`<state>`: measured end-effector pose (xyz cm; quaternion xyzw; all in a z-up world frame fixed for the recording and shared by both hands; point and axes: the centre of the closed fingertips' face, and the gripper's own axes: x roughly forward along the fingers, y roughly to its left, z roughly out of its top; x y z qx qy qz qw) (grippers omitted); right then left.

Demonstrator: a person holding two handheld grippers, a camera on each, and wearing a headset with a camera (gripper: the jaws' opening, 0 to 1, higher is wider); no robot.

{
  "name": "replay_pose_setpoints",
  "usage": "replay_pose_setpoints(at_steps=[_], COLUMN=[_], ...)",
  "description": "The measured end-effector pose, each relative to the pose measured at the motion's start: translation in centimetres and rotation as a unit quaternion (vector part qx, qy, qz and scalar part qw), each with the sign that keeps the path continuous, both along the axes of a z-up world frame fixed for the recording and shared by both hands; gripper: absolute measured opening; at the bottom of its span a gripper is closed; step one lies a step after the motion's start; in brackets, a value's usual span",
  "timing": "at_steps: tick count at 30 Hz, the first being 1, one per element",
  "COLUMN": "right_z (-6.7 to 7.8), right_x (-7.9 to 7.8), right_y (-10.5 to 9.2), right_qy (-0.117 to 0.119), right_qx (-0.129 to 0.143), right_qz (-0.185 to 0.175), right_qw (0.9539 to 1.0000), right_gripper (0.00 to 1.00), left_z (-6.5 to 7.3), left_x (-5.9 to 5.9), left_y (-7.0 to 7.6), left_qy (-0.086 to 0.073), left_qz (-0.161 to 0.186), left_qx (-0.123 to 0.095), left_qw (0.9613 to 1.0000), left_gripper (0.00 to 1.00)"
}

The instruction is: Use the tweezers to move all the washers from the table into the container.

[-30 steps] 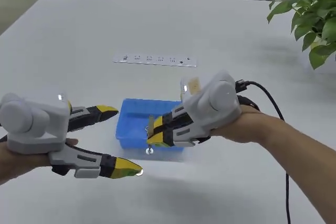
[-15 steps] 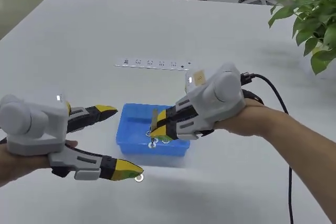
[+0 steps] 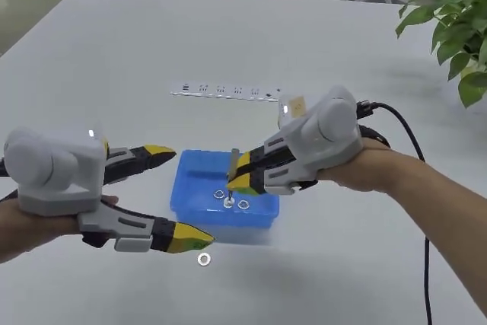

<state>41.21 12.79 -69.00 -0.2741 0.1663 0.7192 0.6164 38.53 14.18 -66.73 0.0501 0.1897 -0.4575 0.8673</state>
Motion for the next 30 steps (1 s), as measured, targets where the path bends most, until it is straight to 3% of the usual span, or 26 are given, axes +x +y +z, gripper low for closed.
replay_pose_setpoints(at_steps=[15, 22, 30], right_z=[-2.3, -3.4, -4.5], right_x=[1.2, 1.3, 1.6], right_y=[0.0, -0.1, -0.2], right_qy=[0.003, 0.005, 0.007], right_qx=[-0.008, -0.011, -0.017], right_qz=[-0.006, -0.003, 0.004], right_qw=[0.9999, 0.9999, 0.9998], right_gripper=[0.08, 0.08, 0.08], left_z=[-0.4, -0.8, -1.2], left_x=[1.5, 1.9, 2.6], left_y=[-0.4, -1.0, -1.8], left_qy=[0.003, 0.003, 0.001], left_qz=[-0.013, -0.030, -0.051], left_qx=[0.000, 0.007, 0.019], left_qw=[0.9999, 0.9995, 0.9985], left_gripper=[0.96, 0.83, 0.62])
